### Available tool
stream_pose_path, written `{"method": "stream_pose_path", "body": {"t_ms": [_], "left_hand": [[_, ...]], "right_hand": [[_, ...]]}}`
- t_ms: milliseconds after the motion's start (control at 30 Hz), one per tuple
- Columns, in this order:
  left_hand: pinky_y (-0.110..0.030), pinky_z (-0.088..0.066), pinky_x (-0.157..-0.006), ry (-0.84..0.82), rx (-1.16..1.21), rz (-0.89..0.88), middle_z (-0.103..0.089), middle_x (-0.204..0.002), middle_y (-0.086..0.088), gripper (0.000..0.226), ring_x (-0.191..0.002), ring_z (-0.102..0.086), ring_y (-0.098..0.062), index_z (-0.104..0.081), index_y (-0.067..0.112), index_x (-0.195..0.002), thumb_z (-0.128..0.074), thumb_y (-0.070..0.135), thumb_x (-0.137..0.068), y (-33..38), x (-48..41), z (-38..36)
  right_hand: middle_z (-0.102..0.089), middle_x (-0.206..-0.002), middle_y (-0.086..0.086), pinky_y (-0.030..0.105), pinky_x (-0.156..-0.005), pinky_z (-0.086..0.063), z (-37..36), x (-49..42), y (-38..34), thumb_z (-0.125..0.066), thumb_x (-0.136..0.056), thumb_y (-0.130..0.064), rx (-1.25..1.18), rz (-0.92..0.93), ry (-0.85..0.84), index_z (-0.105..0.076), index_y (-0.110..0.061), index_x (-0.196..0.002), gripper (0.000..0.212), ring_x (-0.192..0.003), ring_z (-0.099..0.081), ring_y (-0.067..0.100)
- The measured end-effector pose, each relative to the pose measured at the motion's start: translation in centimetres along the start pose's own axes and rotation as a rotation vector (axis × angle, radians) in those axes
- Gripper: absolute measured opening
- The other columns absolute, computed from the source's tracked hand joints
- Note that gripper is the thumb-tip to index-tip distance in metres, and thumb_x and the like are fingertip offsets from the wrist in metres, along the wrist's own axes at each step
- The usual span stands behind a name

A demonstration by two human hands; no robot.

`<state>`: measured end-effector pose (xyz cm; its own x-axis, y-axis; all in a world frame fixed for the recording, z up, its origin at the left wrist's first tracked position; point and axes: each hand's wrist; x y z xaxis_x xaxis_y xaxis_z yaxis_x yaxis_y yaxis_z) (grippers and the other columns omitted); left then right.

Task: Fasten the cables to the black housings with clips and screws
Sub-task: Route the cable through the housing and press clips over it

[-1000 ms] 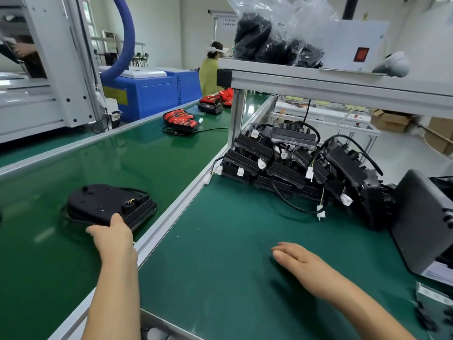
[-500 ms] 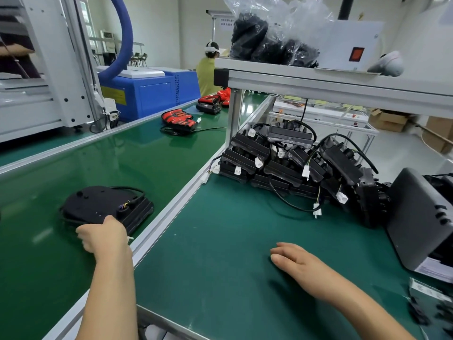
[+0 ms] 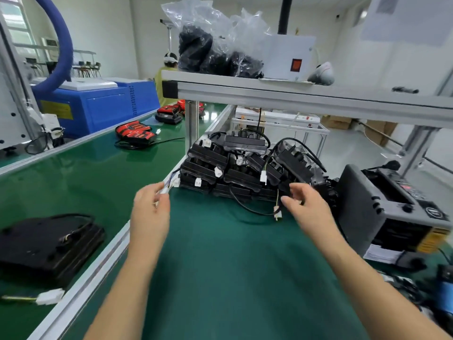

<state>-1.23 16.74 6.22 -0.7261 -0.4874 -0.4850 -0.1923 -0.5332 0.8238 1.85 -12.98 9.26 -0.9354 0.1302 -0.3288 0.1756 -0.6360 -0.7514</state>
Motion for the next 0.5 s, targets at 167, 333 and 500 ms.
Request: {"method": "stream_pose_path", "body": {"t_ms": [167, 333, 500], "left_hand": [[-0.028, -0.040, -0.090, -0.210, -0.088, -0.068, -0.057, -0.119, 0.000, 0.028, -0.105, -0.055, -0.016, -0.060, 0.013, -0.120, -0.049, 0.013, -0.094, 0.1, 1.5, -5.3], [-0.024, -0.040, -0.086, -0.270, -0.075, -0.083, -0.057, -0.119, 0.003, 0.026, -0.102, -0.056, -0.013, -0.063, 0.014, -0.117, -0.050, 0.014, -0.094, -0.2, 3.1, -8.0], [-0.019, -0.038, -0.082, -0.284, -0.067, -0.080, -0.056, -0.117, 0.010, 0.024, -0.097, -0.054, -0.005, -0.064, 0.017, -0.114, -0.051, 0.016, -0.094, -0.8, 3.7, -8.9]], "right_hand": [[-0.058, -0.115, 0.008, 0.042, -0.090, -0.045, 1.8, -6.7, -1.7, -0.067, -0.082, -0.033, 0.368, 0.199, 0.203, -0.054, -0.014, -0.122, 0.046, -0.109, -0.052, 0.028], [-0.037, -0.147, 0.009, 0.042, -0.106, -0.035, -2.4, -12.0, -5.1, -0.074, -0.076, -0.037, 0.670, 0.425, 0.014, -0.027, -0.013, -0.145, 0.087, -0.133, -0.036, 0.028], [-0.020, -0.155, 0.011, 0.051, -0.105, -0.036, -5.4, -15.1, -7.2, -0.080, -0.070, -0.031, 0.788, 0.435, -0.132, -0.005, -0.021, -0.151, 0.111, -0.136, -0.030, 0.033]]}}
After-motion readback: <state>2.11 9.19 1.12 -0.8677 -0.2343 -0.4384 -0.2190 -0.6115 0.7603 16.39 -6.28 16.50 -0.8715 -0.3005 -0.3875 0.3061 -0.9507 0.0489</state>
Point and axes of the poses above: each hand's wrist, its own x-axis away from the middle knuckle, its own z-axis out of the back of the hand, y = z × x
